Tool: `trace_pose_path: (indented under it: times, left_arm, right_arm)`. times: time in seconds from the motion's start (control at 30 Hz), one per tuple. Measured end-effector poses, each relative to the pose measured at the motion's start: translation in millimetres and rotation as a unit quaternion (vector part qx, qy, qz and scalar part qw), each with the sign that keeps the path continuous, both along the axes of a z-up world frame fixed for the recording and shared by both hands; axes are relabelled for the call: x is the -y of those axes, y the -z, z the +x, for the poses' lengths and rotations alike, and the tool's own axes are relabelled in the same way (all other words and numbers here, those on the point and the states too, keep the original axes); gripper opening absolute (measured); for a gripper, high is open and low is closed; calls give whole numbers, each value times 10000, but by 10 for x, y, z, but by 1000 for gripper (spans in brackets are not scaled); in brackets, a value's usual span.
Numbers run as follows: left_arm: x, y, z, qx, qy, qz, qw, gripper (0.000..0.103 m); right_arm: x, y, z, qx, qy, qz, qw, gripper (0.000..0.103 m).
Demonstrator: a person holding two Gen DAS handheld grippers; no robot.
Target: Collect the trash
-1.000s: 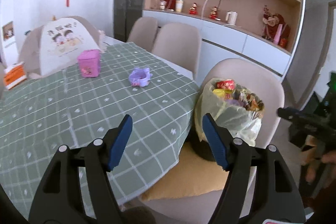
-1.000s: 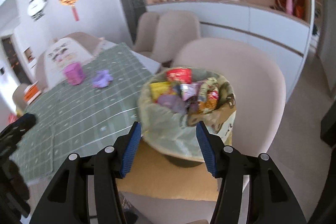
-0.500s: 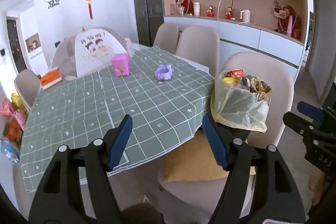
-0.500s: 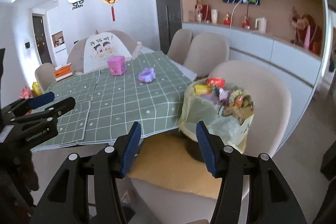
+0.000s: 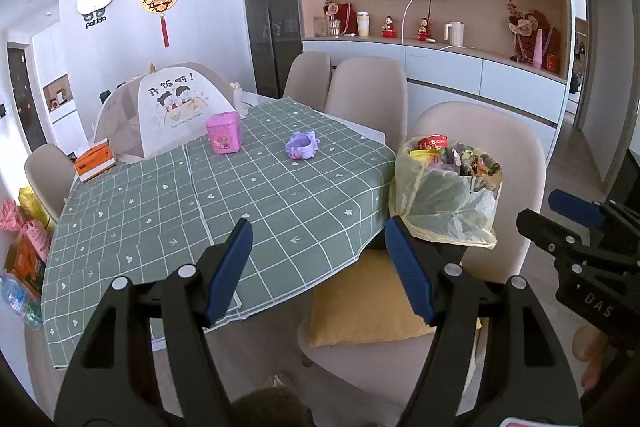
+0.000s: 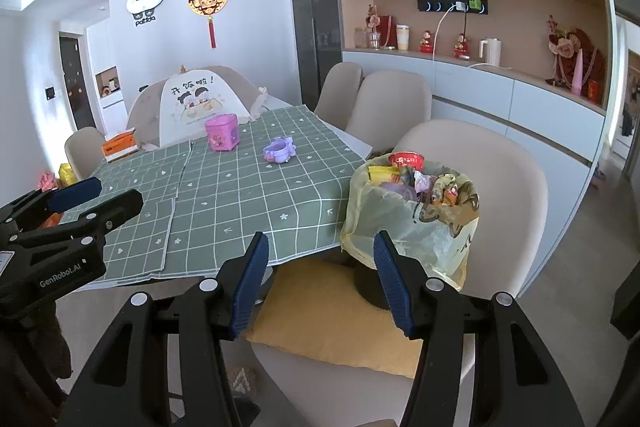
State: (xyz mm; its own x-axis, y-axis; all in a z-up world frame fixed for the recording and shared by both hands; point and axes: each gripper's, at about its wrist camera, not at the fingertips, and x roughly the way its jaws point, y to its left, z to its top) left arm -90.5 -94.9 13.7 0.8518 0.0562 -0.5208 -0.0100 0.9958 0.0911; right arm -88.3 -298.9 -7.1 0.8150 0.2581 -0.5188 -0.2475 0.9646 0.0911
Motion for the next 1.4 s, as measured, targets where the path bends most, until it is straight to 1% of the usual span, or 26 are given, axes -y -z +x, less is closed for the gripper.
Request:
trace_pose_path:
  times: [0.4,0.73,1.4]
  left_arm:
    - [11,19,-15,-45,48,-56,10000,66]
    - [41,45,5,-95,77,-32,9999,66]
    - [36,47,24,-111,81,-40,9999,66]
  right_arm:
    - [26,-8,-9,25,103,-10,9999,52]
    - [44,-25,1,79,167,13,9998,52]
    - [63,-25,-5,91,164,15,9998,52]
